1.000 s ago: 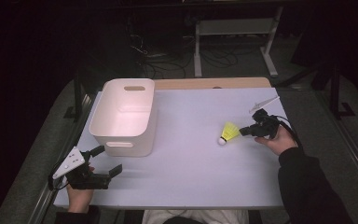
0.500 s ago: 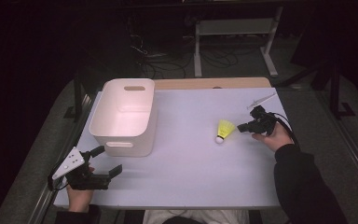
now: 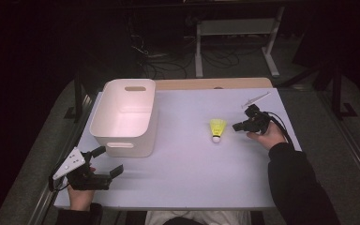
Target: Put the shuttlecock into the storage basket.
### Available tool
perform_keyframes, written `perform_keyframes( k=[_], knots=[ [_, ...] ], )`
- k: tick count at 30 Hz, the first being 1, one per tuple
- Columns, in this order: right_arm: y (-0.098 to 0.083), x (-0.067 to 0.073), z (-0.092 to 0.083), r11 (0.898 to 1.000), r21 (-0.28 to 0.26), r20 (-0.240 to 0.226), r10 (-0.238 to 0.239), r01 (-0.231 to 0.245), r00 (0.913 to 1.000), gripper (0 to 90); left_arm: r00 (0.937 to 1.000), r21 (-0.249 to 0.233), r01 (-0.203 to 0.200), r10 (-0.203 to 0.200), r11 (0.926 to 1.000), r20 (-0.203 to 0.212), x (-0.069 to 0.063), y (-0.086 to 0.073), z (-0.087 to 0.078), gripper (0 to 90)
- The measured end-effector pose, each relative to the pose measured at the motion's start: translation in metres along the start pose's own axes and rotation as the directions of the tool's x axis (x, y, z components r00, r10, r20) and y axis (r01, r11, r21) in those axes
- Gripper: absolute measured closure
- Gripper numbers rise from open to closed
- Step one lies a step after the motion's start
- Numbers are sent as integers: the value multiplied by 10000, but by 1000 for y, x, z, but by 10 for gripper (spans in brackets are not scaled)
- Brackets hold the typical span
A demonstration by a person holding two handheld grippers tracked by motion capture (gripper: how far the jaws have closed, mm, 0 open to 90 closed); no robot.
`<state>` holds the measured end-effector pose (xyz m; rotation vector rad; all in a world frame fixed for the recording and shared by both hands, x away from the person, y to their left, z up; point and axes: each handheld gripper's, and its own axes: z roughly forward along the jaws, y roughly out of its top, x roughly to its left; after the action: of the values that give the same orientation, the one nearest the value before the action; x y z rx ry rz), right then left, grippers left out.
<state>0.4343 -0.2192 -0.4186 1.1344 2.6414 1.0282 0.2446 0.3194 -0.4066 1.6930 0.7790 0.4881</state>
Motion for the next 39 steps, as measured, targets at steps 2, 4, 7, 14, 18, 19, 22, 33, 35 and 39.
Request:
perform_keyframes(
  k=[2, 4, 7, 14, 18, 19, 22, 33, 35, 39],
  knots=[
    [3, 1, 3, 10000, 37, -4, -31, 31, 10000, 893, 10000, 3, -22, 22, 10000, 2, 0, 0, 0, 0],
    [5, 2, 6, 10000, 61, -45, -32, 32, 10000, 893, 10000, -3, -19, 19, 10000, -9, 0, 0, 0, 0],
    [9, 2, 11, 10000, 54, -107, -42, 43, 9999, 893, 10000, -11, 2, -2, 10000, 8, 0, 0, 0, 0],
    [17, 5, 22, 9998, 81, -246, -173, 175, 9995, 893, 10000, -4, 18, -18, 10000, -12, 0, 0, 0, 0],
    [21, 7, 26, 9998, 30, -342, -212, 213, 9992, 893, 10000, -4, 24, -24, 10000, -13, 0, 0, 0, 0],
    [22, 7, 27, 9997, 41, -340, -219, 220, 9992, 893, 10000, -6, 21, -21, 10000, -8, 0, 0, 0, 0],
    [23, 8, 31, 9997, 23, -406, -253, 255, 9989, 893, 10000, -3, 23, -23, 10000, -9, 0, 0, 0, 0],
    [27, 13, 43, 9994, 130, -556, -315, 323, 9980, 893, 10000, 7, 20, -20, 10000, -1, 0, 0, 0, 0],
    [28, 14, 44, 9993, 133, -566, -329, 337, 9979, 892, 10000, 14, 22, -22, 10000, -1, 0, 0, 0, 0],
    [31, 15, 46, 9991, 101, -625, -393, 400, 9973, 893, 10000, 22, 22, -22, 10000, 9, 0, 0, 0, 0]
  ],
)
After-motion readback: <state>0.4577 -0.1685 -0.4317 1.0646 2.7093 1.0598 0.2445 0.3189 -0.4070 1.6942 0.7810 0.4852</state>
